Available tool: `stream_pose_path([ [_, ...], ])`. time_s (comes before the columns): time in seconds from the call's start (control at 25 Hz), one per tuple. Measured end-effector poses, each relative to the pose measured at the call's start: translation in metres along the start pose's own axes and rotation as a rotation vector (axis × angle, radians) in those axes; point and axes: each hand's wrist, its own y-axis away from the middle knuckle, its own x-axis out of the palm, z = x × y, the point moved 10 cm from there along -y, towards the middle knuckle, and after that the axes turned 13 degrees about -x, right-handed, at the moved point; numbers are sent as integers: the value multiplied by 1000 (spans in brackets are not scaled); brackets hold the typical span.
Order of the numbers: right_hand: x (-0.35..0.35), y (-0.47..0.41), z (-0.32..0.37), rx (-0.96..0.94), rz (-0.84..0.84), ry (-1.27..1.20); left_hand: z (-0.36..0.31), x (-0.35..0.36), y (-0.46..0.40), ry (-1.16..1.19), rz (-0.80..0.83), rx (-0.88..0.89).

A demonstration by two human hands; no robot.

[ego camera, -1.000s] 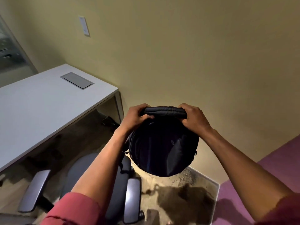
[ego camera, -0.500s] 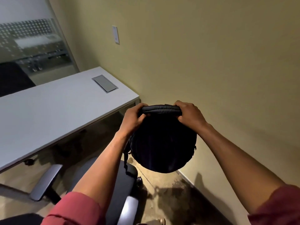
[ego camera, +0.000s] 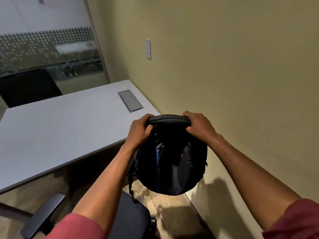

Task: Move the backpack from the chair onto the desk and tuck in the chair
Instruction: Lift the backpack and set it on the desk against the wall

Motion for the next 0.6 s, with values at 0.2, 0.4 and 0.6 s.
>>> stream_pose_path([
  [0.2, 6, -81, -12, -9, -22, -50, 10, -17, -57, 26, -99, -81],
  [0.4, -5, -172, -5, -3, -233, -102, 22, -63, -121, 69, -348, -247],
  [0.6, 15, -275, 17, -12, -158, -302, 48, -110, -187, 185, -592, -451],
])
